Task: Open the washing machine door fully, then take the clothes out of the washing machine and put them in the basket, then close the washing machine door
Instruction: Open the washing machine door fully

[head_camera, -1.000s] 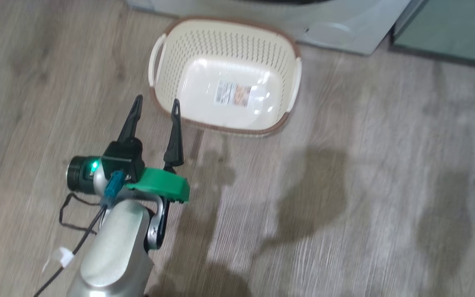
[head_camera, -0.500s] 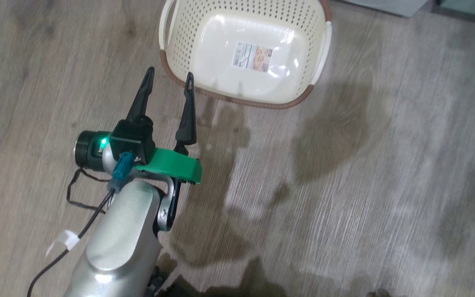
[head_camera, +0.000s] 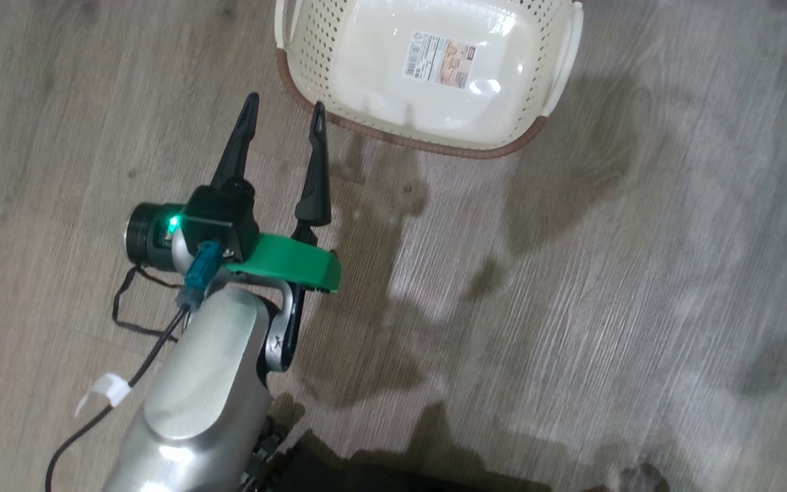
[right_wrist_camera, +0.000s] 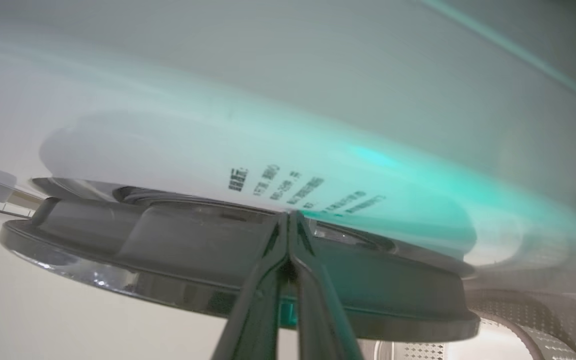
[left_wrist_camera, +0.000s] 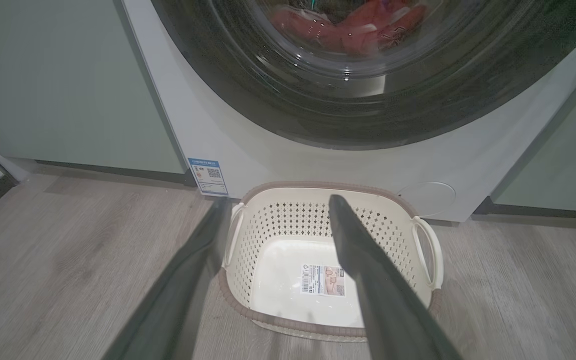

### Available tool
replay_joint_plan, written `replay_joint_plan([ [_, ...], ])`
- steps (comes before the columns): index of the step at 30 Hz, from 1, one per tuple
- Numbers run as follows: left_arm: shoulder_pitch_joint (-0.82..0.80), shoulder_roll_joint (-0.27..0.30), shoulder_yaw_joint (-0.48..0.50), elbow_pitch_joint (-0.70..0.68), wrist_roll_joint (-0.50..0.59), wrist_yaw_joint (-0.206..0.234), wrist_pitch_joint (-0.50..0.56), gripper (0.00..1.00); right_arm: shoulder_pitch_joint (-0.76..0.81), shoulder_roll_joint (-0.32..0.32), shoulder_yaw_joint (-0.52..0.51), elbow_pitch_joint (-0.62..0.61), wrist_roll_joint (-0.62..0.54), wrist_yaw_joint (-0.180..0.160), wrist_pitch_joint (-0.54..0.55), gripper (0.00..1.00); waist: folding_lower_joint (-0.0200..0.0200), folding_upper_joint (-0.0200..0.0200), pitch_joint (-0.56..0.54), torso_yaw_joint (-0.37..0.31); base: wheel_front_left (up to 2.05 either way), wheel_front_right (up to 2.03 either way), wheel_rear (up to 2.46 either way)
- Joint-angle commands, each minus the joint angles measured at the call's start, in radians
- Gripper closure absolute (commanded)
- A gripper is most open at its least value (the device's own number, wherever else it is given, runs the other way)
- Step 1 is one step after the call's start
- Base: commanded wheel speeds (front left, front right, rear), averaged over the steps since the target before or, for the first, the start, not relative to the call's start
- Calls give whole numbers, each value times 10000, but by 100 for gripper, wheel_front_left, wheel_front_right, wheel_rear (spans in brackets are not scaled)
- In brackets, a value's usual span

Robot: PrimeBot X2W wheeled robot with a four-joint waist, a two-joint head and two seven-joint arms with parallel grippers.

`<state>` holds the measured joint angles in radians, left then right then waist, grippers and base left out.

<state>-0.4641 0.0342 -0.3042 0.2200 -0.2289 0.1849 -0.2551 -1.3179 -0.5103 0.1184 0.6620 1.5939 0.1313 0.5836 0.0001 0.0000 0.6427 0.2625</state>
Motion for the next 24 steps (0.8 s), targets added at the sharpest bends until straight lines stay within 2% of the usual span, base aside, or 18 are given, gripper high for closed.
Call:
replay_joint_plan([
  [1,-128,160,229,-339,-47,52,-67,0,-346,-71,107,-236,-152,-6,132,100,-1,0,94,47,0,0,0],
  [12,-250,160,84,-397,-166,184,-67,0,-689,203,514,-231,-287,-6,559,100,-1,0,189,205,0,0,0],
  [24,-70,160,328,-309,-75,145,-67,0,566,472,1082,-1069,-106,-6,1581,100,-1,0,-481,141,0,0,0],
])
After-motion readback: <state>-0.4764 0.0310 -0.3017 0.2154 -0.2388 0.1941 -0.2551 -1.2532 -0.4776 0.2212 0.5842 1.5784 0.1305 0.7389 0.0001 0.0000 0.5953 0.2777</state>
